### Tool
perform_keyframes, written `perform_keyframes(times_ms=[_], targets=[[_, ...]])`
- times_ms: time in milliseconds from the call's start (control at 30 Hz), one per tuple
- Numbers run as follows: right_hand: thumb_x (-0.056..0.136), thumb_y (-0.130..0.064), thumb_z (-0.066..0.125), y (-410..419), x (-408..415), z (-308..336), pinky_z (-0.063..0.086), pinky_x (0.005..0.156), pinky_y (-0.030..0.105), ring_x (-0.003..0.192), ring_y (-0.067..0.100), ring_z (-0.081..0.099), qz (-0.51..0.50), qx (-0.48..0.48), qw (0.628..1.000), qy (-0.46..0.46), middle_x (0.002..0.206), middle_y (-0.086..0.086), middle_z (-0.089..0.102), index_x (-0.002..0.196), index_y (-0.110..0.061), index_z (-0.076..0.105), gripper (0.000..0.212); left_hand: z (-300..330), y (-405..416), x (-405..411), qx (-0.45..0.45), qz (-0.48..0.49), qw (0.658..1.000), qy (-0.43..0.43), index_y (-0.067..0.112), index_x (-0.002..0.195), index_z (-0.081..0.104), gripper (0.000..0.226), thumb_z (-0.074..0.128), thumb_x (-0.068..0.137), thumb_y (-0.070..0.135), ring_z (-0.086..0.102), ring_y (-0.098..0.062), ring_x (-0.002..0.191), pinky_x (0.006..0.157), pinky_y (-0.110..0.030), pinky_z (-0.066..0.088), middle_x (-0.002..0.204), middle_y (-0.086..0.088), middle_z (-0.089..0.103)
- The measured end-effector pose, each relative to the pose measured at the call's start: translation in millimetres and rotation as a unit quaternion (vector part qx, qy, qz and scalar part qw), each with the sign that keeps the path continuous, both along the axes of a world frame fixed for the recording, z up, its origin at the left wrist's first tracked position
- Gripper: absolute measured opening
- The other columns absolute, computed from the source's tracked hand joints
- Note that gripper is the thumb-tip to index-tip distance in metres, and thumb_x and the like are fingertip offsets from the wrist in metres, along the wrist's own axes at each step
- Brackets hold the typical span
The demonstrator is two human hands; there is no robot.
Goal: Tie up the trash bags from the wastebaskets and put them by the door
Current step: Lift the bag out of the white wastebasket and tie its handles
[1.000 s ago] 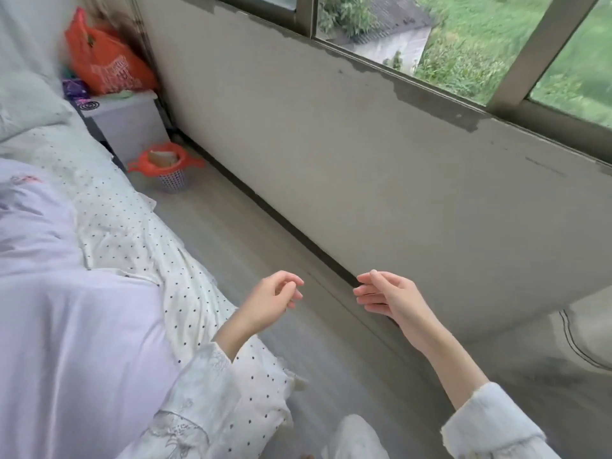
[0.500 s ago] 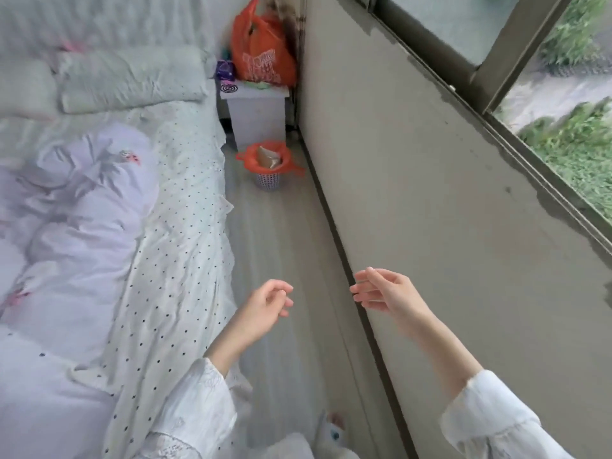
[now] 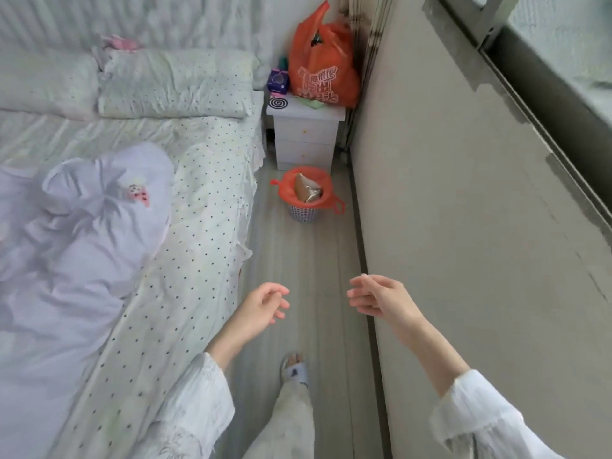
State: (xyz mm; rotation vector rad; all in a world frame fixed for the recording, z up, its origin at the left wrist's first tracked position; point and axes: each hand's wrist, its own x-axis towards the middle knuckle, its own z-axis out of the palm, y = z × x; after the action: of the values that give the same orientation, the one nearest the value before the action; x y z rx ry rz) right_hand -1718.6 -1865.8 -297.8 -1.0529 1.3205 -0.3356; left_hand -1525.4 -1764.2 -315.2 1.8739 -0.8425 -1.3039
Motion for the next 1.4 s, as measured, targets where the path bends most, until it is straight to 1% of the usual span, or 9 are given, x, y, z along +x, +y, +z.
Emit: perform_keyframes(times_ms=[167, 467, 733, 867, 1033, 1167, 1233, 1300, 1400], targets=[[0.094, -0.021, 0.048, -121, 46, 1, 0.055, 0.067, 0.019, 0.08, 0.02, 0.067, 0.006, 0.014, 1.0, 0.0, 0.083, 0.006, 0.07, 0.105, -0.005, 0.065, 0.026, -3, -111, 49, 0.02, 0.013, 1.0, 0.002, 0.013, 0.101, 0.054, 0.019, 0.035, 0.096, 0.01, 0.057, -0.014, 0.072, 0.067, -0.02, 0.044, 0.083, 0.002, 0.06], [0.097, -0.023, 0.043, -313, 101, -62, 0.052, 0.079, 0.028, 0.08, 0.022, 0.066, 0.005, 0.076, 0.997, 0.019, 0.082, 0.006, 0.069, 0.098, -0.008, 0.063, 0.024, -46, -278, 121, 0.072, 0.055, 0.996, -0.005, 0.017, 0.1, 0.055, 0.02, 0.036, 0.097, 0.012, 0.059, -0.014, 0.077, 0.069, -0.019, 0.046, 0.087, 0.001, 0.062], [0.097, -0.021, 0.042, -493, 154, -180, 0.051, 0.07, 0.027, 0.072, 0.018, 0.063, 0.014, 0.116, 0.99, 0.077, 0.077, 0.004, 0.067, 0.087, -0.013, 0.061, 0.023, -162, -429, 162, 0.157, 0.139, 0.977, 0.025, 0.013, 0.096, 0.053, 0.017, 0.037, 0.095, 0.006, 0.055, -0.016, 0.066, 0.065, -0.024, 0.044, 0.079, -0.003, 0.058], [0.097, -0.018, 0.042, -552, 175, -247, 0.049, 0.068, 0.026, 0.07, 0.017, 0.06, -0.003, 0.149, 0.984, 0.098, 0.077, 0.005, 0.064, 0.081, -0.014, 0.058, 0.023, -227, -494, 186, 0.171, 0.169, 0.97, 0.026, 0.018, 0.083, 0.05, 0.024, 0.035, 0.095, 0.003, 0.052, -0.015, 0.063, 0.061, -0.023, 0.042, 0.077, -0.003, 0.055], [0.095, -0.013, 0.045, -600, 194, -364, 0.048, 0.064, 0.026, 0.066, 0.018, 0.057, -0.055, 0.211, 0.968, 0.12, 0.076, 0.007, 0.061, 0.098, -0.008, 0.058, 0.014, -339, -555, 219, 0.177, 0.16, 0.971, 0.011, 0.007, 0.105, 0.051, 0.02, 0.036, 0.094, 0.0, 0.049, -0.013, 0.064, 0.049, -0.008, 0.042, 0.081, -0.004, 0.054], [0.096, -0.015, 0.045, -629, 202, -473, 0.05, 0.075, 0.032, 0.071, 0.019, 0.057, -0.141, 0.276, 0.945, 0.106, 0.081, 0.008, 0.06, 0.101, -0.007, 0.055, 0.014, -445, -589, 244, 0.18, 0.148, 0.972, -0.006, -0.003, 0.118, 0.049, 0.028, 0.04, 0.093, 0.0, 0.046, -0.012, 0.063, 0.044, -0.005, 0.039, 0.08, 0.002, 0.05], [0.097, -0.015, 0.043, -639, 203, -525, 0.047, 0.091, 0.037, 0.072, 0.019, 0.055, -0.21, 0.304, 0.925, 0.086, 0.082, 0.01, 0.057, 0.091, -0.007, 0.053, 0.015, -492, -601, 254, 0.176, 0.164, 0.97, -0.013, -0.002, 0.122, 0.047, 0.03, 0.043, 0.092, 0.002, 0.045, -0.012, 0.065, 0.048, -0.007, 0.041, 0.088, -0.004, 0.053], [0.098, -0.015, 0.04, -646, 207, -570, 0.044, 0.096, 0.037, 0.076, 0.021, 0.055, -0.258, 0.327, 0.907, 0.068, 0.089, 0.012, 0.056, 0.09, -0.005, 0.051, 0.017, -529, -612, 263, 0.168, 0.193, 0.967, -0.012, 0.003, 0.128, 0.043, 0.038, 0.049, 0.091, 0.009, 0.05, -0.014, 0.077, 0.064, -0.017, 0.045, 0.108, -0.008, 0.05], [0.098, -0.02, 0.038, -649, 216, -619, 0.045, 0.092, 0.036, 0.117, 0.031, 0.054, -0.306, 0.373, 0.876, 0.029, 0.129, 0.017, 0.05, 0.101, -0.007, 0.048, 0.016, -572, -626, 275, 0.159, 0.222, 0.961, -0.049, 0.009, 0.139, 0.03, 0.058, 0.056, 0.088, 0.023, 0.048, -0.017, 0.107, 0.092, -0.034, 0.043, 0.129, -0.004, 0.042]])
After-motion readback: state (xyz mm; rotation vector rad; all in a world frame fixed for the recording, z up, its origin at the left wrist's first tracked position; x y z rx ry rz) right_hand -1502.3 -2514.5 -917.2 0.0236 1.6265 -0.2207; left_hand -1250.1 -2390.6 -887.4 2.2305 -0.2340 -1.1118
